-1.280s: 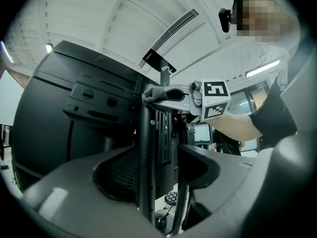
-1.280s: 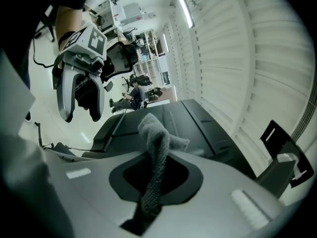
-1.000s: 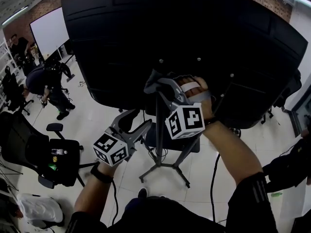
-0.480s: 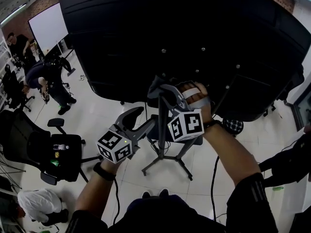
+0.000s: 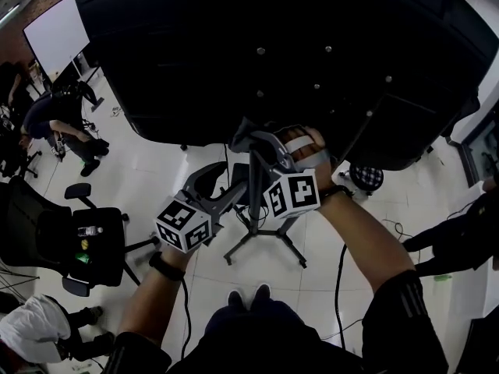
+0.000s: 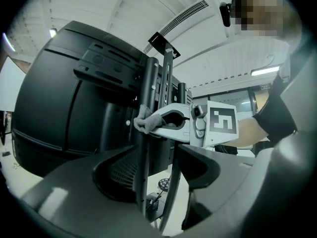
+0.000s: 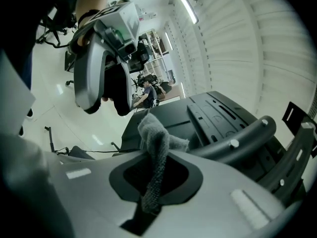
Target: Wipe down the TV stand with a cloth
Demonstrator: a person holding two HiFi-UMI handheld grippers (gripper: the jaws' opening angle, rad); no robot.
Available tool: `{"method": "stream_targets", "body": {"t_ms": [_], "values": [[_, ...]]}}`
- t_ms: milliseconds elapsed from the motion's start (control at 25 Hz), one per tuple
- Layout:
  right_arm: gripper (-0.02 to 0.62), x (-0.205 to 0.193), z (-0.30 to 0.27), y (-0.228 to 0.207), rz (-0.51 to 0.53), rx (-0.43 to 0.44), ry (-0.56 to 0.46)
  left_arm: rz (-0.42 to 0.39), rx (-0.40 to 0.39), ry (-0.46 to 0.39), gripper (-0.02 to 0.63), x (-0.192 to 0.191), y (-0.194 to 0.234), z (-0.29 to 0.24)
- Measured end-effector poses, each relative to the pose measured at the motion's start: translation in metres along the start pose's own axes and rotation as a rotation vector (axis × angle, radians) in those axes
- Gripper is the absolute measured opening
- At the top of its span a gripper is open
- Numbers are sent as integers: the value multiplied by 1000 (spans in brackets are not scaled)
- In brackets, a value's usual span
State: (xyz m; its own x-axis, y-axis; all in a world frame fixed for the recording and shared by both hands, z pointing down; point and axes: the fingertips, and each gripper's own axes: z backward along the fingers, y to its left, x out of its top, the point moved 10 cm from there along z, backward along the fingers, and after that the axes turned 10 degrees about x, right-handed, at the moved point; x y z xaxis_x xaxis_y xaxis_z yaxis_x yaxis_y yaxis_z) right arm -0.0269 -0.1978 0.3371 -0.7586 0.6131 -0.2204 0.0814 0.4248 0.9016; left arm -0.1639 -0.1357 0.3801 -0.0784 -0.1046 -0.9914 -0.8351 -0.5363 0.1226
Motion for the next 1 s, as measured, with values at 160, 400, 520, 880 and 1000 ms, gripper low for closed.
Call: {"method": "stream_targets", "body": {"t_ms": [160, 400, 520, 880, 1000], "values": [[23, -5, -13, 25, 15, 49, 21, 13, -10, 33, 270, -22, 4, -6], [23, -15, -34, 68, -5, 107, 33, 43, -26, 74, 273, -63, 12, -7], [23, -19, -43, 90, -30, 136, 36, 55, -21, 95, 278, -84, 16, -7], [23, -35, -73, 152, -68, 214, 48, 107, -8, 151, 288, -145, 29, -18], [23, -39, -80, 176, -78, 243, 53, 127, -4, 167, 293, -166, 31, -21]]}}
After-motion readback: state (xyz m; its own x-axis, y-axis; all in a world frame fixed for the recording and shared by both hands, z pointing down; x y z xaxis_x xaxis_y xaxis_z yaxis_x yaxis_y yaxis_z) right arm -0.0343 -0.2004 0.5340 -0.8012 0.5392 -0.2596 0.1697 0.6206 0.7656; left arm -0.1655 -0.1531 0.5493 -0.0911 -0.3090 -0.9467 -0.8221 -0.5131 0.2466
